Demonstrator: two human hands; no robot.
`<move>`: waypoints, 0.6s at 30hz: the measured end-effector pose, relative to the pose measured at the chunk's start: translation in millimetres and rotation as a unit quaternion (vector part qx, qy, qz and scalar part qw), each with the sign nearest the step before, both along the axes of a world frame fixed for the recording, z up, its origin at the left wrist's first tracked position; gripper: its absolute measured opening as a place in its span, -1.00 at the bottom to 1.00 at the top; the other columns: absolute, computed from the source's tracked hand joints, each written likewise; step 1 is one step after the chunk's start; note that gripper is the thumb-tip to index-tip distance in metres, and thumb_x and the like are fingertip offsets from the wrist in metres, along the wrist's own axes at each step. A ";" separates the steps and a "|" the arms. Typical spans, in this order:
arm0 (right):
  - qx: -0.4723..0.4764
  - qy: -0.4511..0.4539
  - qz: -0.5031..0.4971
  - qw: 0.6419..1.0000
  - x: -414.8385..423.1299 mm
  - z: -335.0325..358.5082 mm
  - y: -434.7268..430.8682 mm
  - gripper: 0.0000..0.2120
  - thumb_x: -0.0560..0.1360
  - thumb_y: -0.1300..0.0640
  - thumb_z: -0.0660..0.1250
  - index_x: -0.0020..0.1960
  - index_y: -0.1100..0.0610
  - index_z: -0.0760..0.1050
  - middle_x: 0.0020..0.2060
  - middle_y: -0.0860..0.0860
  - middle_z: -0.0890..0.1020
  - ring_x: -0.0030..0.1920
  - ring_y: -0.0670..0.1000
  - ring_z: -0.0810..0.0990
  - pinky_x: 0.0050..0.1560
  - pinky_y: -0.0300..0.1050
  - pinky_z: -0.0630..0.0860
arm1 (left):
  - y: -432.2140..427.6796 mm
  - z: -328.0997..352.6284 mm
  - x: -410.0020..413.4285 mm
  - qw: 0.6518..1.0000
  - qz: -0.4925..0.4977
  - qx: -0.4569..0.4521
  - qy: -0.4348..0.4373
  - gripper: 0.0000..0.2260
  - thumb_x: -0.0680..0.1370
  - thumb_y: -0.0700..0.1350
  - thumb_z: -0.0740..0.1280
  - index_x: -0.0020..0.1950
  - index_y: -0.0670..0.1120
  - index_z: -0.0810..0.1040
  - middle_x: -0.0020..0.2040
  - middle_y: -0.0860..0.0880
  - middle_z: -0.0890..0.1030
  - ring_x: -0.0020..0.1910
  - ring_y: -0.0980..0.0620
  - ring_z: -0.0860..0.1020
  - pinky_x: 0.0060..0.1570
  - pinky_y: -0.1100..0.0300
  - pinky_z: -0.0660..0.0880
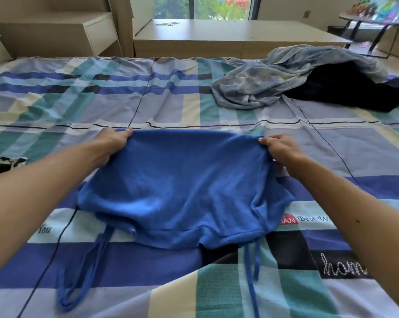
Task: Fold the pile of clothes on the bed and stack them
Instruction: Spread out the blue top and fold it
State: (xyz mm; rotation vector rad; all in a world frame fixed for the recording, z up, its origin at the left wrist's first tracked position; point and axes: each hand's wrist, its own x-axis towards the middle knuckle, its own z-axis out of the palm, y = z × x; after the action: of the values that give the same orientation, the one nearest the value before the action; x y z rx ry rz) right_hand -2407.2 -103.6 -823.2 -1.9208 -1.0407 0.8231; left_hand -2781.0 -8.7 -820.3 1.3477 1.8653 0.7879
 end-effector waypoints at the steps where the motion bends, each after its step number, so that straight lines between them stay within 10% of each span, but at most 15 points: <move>1: 0.001 -0.017 -0.030 0.999 7.5 -1.2 -0.8 -0.78 0.54 0.04 0.37 -0.19 0.16 0.61 -0.27 0.09 0.60 -0.31 0.07 0.55 -0.31 -0.01 0.58 | 1.2 -5.3 -3.4 0.999 0.020 0.002 0.040 -0.66 0.61 0.13 0.29 0.14 -0.12 0.60 0.10 -0.12 0.61 -0.02 -0.16 0.60 -0.05 0.10 0.50; 6: -0.029 0.074 -0.014 0.997 14.0 -13.3 -12.8 -0.83 0.54 0.03 0.41 -0.06 0.15 0.56 -0.22 0.16 0.59 -0.38 0.05 0.58 -0.43 -0.13 0.61 | -18.2 -15.0 15.9 0.928 0.024 0.059 0.367 -0.48 0.58 0.17 0.27 0.35 -0.20 0.38 0.37 -0.28 0.41 0.36 -0.30 0.36 0.30 -0.12 0.31; 10: -0.065 0.128 0.071 0.987 8.4 -5.9 -19.9 -0.58 0.45 -0.14 0.49 0.08 0.17 0.55 -0.19 0.03 0.60 -0.31 -0.04 0.56 -0.39 -0.22 0.49 | -73.8 -17.3 72.2 0.898 -0.199 0.251 0.301 -0.47 0.51 0.23 0.21 0.34 -0.09 0.44 0.32 -0.14 0.45 0.32 -0.19 0.38 0.26 -0.09 0.33; 18: -0.140 0.151 0.162 0.965 -3.5 11.6 -42.4 -0.51 0.42 -0.07 0.52 0.19 0.23 0.59 -0.02 0.23 0.72 0.05 0.23 0.71 0.23 0.21 0.57 | -147.0 -68.8 147.1 0.847 -0.352 0.130 0.377 -0.13 0.40 0.43 -0.30 0.64 0.03 -0.16 0.64 -0.05 -0.21 0.59 -0.07 -0.30 0.51 -0.19 -0.34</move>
State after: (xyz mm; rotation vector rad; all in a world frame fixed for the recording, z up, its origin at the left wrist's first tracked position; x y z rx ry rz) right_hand -2410.7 -146.0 -811.6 -1.7925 -1.1075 1.4684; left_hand -2633.9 -155.7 -889.1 2.5773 1.5649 0.0979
